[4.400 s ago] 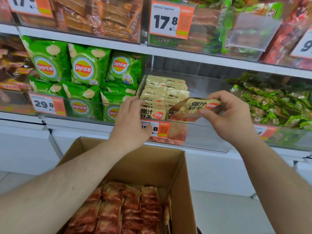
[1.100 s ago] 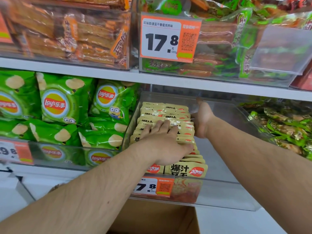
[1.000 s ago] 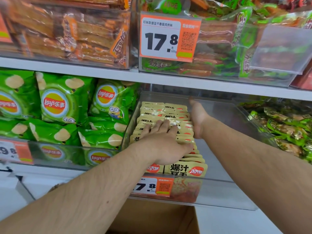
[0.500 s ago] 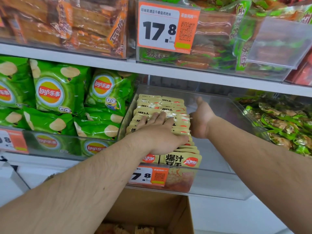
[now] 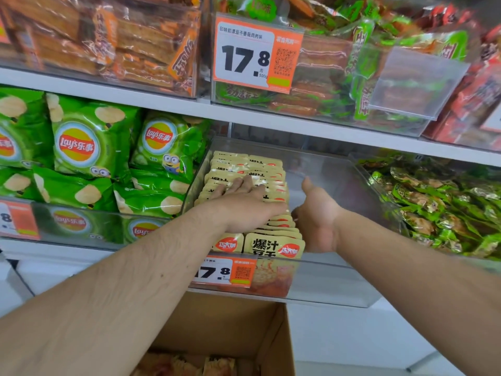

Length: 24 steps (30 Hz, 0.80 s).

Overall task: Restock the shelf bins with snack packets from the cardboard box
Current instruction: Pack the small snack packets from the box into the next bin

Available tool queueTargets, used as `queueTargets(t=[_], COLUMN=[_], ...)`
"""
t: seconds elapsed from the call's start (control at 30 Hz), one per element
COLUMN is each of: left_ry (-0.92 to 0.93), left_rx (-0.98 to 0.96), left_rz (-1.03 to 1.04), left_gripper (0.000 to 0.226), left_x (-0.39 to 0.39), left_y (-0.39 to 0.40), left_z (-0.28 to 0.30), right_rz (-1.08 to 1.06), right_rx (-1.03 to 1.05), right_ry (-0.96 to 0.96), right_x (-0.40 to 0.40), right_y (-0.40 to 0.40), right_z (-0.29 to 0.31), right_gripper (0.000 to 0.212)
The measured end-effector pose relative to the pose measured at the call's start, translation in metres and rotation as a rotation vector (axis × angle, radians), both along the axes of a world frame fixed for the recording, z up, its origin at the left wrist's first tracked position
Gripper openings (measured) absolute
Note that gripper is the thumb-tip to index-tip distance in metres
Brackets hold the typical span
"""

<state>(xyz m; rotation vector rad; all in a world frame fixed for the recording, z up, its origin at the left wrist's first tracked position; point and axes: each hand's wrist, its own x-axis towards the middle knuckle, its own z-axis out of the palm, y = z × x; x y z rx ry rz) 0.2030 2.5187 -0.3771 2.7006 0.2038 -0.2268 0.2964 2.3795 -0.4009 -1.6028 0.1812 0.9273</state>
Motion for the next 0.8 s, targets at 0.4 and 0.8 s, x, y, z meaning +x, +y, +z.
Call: queueTargets(t=[0.4,0.8], left_ry=[-0.022,-0.374], left_rx=[0.02,0.051], left_rz=[0.035,0.037], left_gripper=[0.077,0.065], left_x=[0.004,-0.025], left_y=[-0.003,-0.005], left_z=[-0.004,0.025], right_rz=[-0.104,-0.063], right_rx=[0.101,-0.291], right_ry=[-0.05,-0.627], right_x=[-0.037,-0.082], right_y=[0.006,0.014], right_z=[0.01,0.037], right_gripper=[0.074,0.068])
